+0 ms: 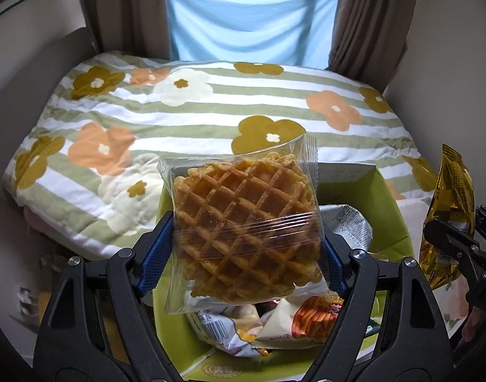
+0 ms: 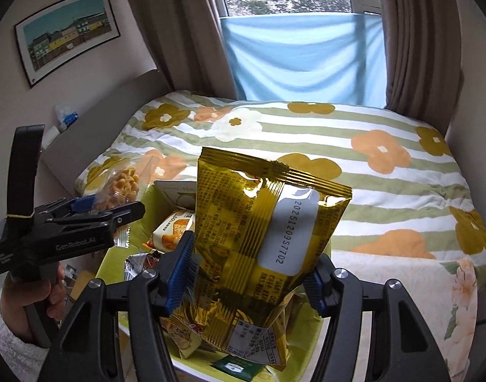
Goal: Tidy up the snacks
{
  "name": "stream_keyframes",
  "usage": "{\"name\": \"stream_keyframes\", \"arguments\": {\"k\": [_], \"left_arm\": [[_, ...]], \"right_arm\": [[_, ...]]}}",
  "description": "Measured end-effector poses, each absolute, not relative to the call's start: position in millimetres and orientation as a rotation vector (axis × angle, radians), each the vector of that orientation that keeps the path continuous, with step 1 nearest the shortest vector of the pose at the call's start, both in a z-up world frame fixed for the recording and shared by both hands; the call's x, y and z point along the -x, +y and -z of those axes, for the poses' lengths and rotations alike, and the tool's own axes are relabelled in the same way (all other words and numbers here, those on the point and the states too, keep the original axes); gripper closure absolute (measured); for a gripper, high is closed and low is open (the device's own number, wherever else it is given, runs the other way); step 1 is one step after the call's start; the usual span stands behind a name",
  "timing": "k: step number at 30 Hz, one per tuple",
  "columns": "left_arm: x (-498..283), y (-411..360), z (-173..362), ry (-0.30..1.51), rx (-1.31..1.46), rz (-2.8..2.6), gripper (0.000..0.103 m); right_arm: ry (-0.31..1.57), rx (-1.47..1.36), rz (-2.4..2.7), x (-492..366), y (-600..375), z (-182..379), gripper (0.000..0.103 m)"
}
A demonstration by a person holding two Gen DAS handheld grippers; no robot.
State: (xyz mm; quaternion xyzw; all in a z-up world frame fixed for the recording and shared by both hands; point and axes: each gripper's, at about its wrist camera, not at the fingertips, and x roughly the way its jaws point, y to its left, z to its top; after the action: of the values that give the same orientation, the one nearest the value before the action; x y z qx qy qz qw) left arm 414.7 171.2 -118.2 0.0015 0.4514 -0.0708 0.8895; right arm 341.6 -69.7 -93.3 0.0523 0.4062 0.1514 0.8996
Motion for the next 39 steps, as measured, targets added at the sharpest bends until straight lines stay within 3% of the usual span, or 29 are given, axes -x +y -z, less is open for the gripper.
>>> {"name": "stream_keyframes", "arguments": {"k": [3, 6, 23, 25, 26, 27, 39], "left_arm": [[-422, 164, 122, 0.944, -0.032, 0.183, 0.021], [-427, 160, 128, 0.962, -0.048, 0.204, 0.000], [-379, 193, 138, 0.995, 0.035, 0.135, 0.000], [-377, 195, 135, 0.988, 0.038, 0.122, 0.000], [-374, 197, 134, 0.985, 0.046, 0.118, 0.000], [-372, 199, 133, 0.982, 0.051, 0.117, 0.000], [-355, 202, 141, 0.993, 0.044, 0.118, 0.000]], "right_arm": [[0.861, -0.112, -0.273, -342, -70, 96, 0.046], [0.885, -0.120, -0.245, -345, -73, 99, 0.046], [0.986, -0.147, -0.282, -334, -79, 126, 0.045], [0.990, -0.154, -0.297, -334, -77, 127, 0.034], [0.985, -0.146, -0.287, -332, -76, 127, 0.011], [0.969, -0.133, -0.266, -330, -76, 127, 0.000], [0.978, -0.169, -0.166, -320, -85, 133, 0.000]]}}
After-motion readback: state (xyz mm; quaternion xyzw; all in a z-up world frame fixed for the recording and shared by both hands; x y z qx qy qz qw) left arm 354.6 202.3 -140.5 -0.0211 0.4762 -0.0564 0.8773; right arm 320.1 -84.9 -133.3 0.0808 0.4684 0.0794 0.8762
